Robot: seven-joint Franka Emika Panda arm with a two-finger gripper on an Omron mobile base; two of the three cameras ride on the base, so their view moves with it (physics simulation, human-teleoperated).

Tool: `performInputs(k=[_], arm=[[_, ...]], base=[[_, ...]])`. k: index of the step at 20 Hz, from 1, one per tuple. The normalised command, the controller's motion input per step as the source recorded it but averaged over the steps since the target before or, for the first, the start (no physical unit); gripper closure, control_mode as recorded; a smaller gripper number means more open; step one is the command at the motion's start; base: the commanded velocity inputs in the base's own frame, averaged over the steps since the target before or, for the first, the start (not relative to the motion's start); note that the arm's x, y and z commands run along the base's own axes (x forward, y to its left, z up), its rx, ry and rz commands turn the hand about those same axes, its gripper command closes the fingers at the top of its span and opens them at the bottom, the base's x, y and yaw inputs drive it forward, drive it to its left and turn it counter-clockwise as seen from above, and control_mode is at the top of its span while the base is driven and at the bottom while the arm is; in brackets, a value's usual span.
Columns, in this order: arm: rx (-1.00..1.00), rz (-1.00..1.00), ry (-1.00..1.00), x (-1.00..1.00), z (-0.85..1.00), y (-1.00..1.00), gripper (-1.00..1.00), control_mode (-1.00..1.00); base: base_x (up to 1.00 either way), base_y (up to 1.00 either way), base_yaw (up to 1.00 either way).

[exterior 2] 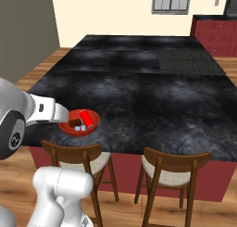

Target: Open the fridge, grab two sodas, and place both sodas inside the bowl with ice on the dining counter.

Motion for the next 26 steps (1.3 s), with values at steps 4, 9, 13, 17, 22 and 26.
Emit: performInputs(k=[4, 9, 13, 17, 22, 26], arm=[[0.02, -0.04, -0.01, 0.01, 0.18, 0.0, -1.0, -1.0], [0.06, 0.0, 0.02, 0.29, 0.07, -0.01, -1.0, -1.0], [0.05, 0.0, 0.03, 0.13, 0.0, 0.0, -1.0, -1.0], [0.04, 0.0, 0.02, 0.04, 0.0, 0.0, -1.0, -1.0], [0.02, 0.0, 0.02, 0.0, 0.0, 0.0, -1.0, -1.0], [0.01, 0.0, 0.01, 0.0, 0.0, 0.0, -1.0, -1.0]], base=[[0.0, 0.0, 0.0], [0.0, 0.0, 0.0], [0.0, 0.0, 0.0], [0.0, 0.0, 0.0], [0.0, 0.0, 0.0], [0.0, 0.0, 0.0]])
